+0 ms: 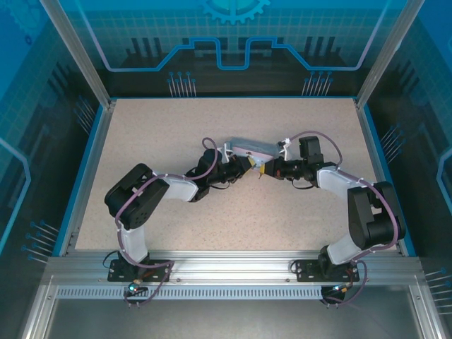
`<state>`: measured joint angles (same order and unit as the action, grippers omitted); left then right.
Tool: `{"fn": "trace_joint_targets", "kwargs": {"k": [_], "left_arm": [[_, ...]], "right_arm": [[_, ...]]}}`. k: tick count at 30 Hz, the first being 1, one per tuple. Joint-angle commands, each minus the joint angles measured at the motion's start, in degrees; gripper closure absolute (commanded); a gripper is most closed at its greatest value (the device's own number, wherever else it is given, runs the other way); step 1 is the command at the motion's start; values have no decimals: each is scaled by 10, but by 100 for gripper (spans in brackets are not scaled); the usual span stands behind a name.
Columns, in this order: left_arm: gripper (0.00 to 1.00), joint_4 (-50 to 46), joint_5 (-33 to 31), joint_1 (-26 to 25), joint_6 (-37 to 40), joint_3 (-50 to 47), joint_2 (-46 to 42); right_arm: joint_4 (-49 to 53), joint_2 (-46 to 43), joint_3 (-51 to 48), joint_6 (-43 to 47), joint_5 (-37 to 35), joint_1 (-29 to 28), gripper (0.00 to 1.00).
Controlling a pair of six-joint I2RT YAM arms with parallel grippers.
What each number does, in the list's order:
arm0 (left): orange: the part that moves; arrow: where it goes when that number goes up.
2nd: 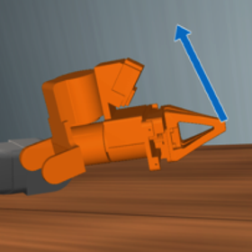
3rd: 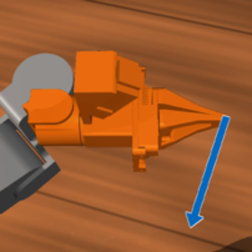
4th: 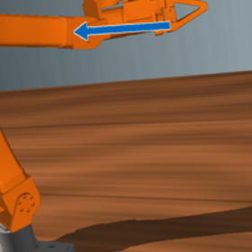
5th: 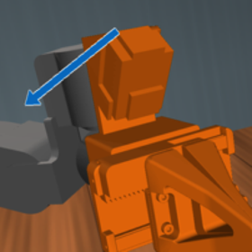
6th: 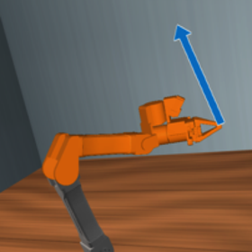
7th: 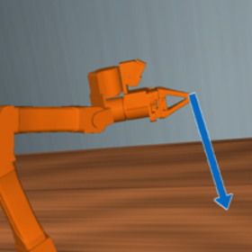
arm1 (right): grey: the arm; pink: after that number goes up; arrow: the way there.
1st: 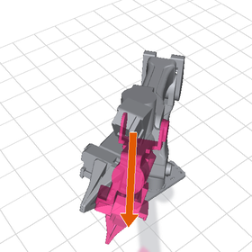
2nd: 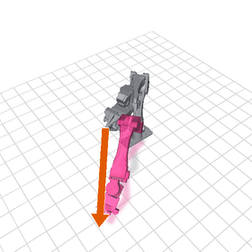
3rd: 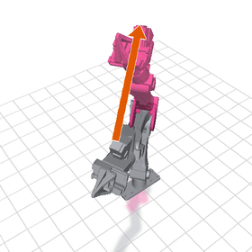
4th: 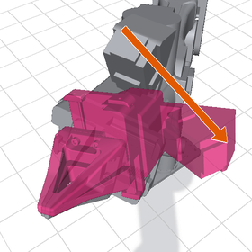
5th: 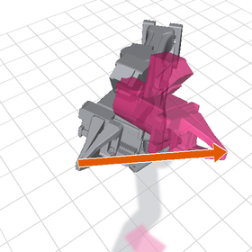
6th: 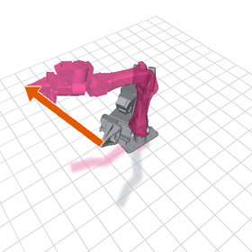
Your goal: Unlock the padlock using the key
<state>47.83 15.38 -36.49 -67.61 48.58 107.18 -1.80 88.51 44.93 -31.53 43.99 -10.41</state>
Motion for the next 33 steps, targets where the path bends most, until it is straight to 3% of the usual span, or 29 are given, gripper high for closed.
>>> {"fn": "trace_joint_targets", "kwargs": {"k": [1, 12, 33], "left_arm": [[100, 46, 2, -8, -13, 1, -4], [100, 59, -13, -16, -33, 11, -20], [100, 67, 55, -19, -27, 12, -6]], "right_arm": [[-25, 8, 1, -10, 9, -9, 99], [-155, 15, -46, -89, 1, -21, 99], [-144, 37, -4, -64, 50, 22, 99]]}}
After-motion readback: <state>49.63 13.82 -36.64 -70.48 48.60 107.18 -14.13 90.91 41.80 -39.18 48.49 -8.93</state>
